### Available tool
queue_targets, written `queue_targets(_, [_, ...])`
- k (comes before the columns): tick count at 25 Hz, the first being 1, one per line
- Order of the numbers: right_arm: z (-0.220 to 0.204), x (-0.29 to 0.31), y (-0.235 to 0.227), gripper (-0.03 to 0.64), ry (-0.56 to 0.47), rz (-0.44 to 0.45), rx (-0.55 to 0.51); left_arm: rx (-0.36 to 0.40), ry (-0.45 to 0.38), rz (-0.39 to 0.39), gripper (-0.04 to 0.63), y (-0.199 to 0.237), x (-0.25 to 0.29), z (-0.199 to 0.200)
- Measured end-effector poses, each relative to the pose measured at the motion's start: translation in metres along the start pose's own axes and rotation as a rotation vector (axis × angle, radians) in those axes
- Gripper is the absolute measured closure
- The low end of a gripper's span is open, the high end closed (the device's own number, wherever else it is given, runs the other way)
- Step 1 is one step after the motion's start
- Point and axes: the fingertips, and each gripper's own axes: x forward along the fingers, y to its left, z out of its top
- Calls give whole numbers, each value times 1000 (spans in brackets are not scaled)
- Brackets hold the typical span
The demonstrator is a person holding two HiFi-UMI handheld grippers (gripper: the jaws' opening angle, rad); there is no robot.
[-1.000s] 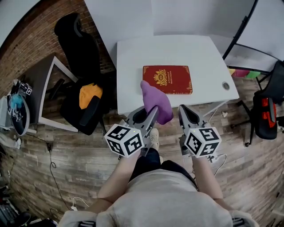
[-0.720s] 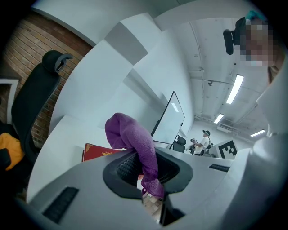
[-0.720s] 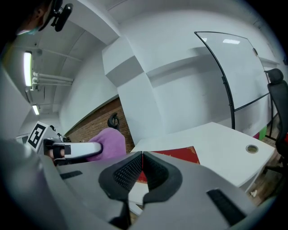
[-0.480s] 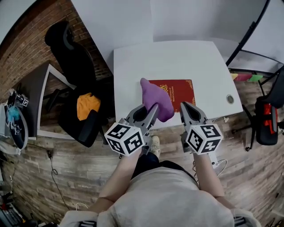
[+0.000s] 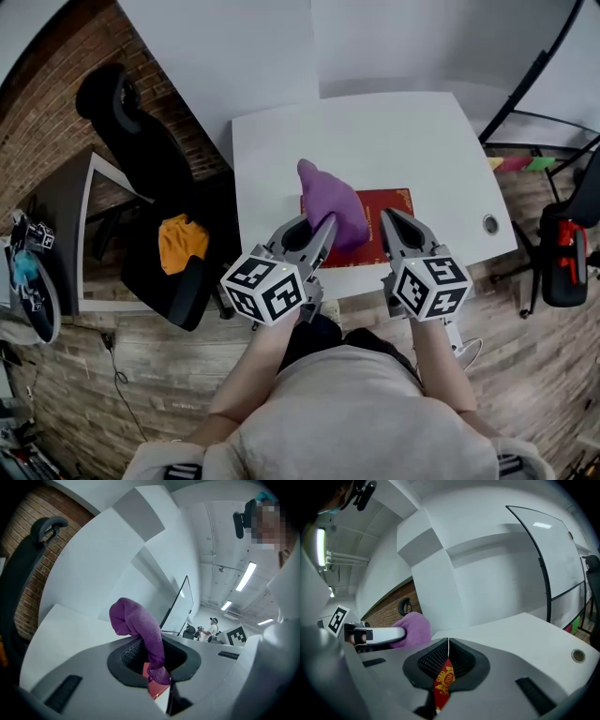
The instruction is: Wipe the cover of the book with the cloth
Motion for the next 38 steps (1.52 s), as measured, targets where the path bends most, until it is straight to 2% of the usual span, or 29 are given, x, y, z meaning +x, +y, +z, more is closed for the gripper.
queue_targets(15, [15, 31, -12, 594, -13, -29, 5, 0, 0, -31, 528, 26, 26, 19])
queue_targets(30, [7, 41, -18, 594, 33, 26, 51, -41, 30, 28, 528, 42, 32, 6])
queue_targets(38, [-3, 49, -12, 594, 91, 84, 28, -48, 63, 38, 528, 42, 29, -6])
